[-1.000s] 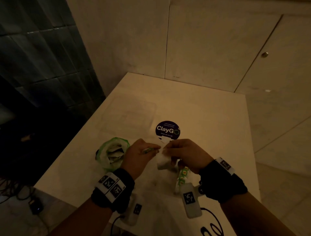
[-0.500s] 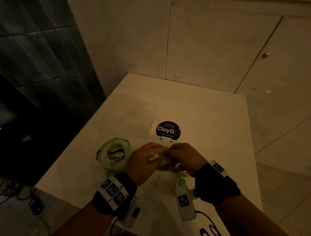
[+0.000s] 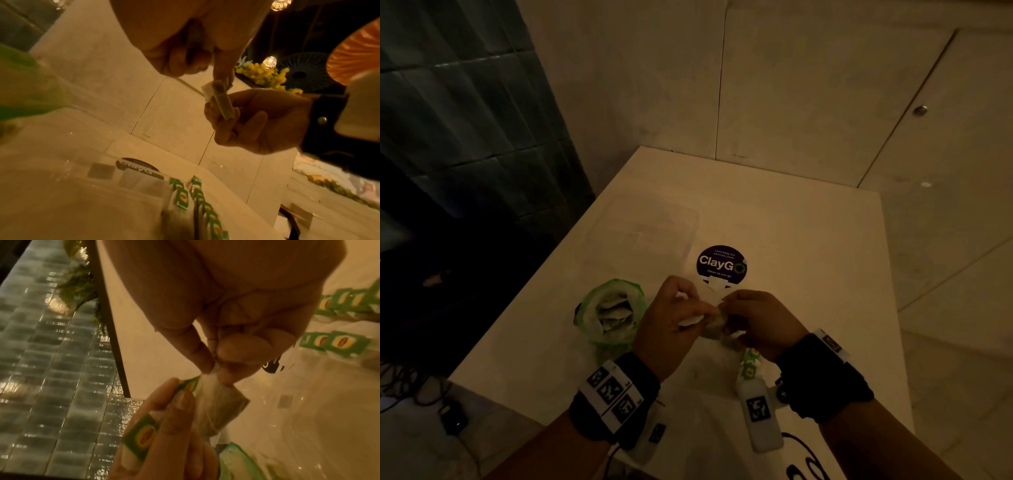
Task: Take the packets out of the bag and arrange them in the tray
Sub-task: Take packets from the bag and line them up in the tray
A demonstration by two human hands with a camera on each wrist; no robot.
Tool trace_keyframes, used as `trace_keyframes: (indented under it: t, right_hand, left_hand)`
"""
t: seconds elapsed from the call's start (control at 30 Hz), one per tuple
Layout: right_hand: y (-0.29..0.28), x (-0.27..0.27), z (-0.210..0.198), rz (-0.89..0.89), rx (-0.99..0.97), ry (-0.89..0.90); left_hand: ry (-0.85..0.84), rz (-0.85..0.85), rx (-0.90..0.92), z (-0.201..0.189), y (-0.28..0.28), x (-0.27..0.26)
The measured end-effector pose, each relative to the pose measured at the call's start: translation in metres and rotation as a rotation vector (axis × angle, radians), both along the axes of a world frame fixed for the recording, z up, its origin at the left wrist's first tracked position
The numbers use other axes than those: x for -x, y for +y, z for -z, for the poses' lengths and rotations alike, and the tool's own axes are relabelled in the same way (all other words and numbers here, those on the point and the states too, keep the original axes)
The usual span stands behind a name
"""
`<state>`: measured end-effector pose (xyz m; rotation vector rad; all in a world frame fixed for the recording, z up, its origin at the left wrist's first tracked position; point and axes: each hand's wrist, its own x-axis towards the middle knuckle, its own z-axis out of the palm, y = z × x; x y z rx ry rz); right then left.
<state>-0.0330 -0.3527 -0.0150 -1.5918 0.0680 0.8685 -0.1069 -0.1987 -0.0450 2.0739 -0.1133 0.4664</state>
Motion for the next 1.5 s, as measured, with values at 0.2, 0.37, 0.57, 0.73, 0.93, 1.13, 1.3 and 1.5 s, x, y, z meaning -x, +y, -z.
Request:
trace_keyframes:
  t: [0.2, 0.37, 0.57, 0.73, 0.93, 1.13, 1.3, 1.5]
  right_hand:
    - [-0.001, 0.000, -0.003, -0.029, -0.014, -0.002]
    - [-0.001, -0.001, -0.006, -0.031, -0.030, 0.008]
    - [-0.001, -0.002, -0.005, -0.140, 0.037, -0.091]
    - [-0.001, -0.004, -0.008, -0.215, 0.080, -0.202]
    - [0.000, -0.005, -0.013, -0.310, 0.119, -0.329]
    - [0.001, -0.003, -0.014, -0.236, 0.169, -0.543]
    - [0.002, 0.001, -0.012, -0.189, 0.153, -0.701]
    - [0.002, -0.008, -0.013, -0.208, 0.166, -0.539]
  left_hand:
    - [-0.091, -0.053, -0.002, -0.004, -0.003, -0.004]
    - [-0.105, -0.109, -0.096, 0.001, -0.003, -0.005]
    - [0.070, -0.263, 0.244, -0.013, -0.010, -0.010]
    - [0.179, -0.291, 0.412, -0.015, -0.014, -0.013]
    - [0.189, -0.276, 0.422, -0.015, -0.016, -0.012]
    - [0.228, -0.282, 0.571, -0.021, -0.017, -0.013]
    - [0.257, -0.282, 0.698, -0.025, -0.017, -0.017]
    - [0.243, -0.270, 0.550, -0.020, -0.015, -0.014]
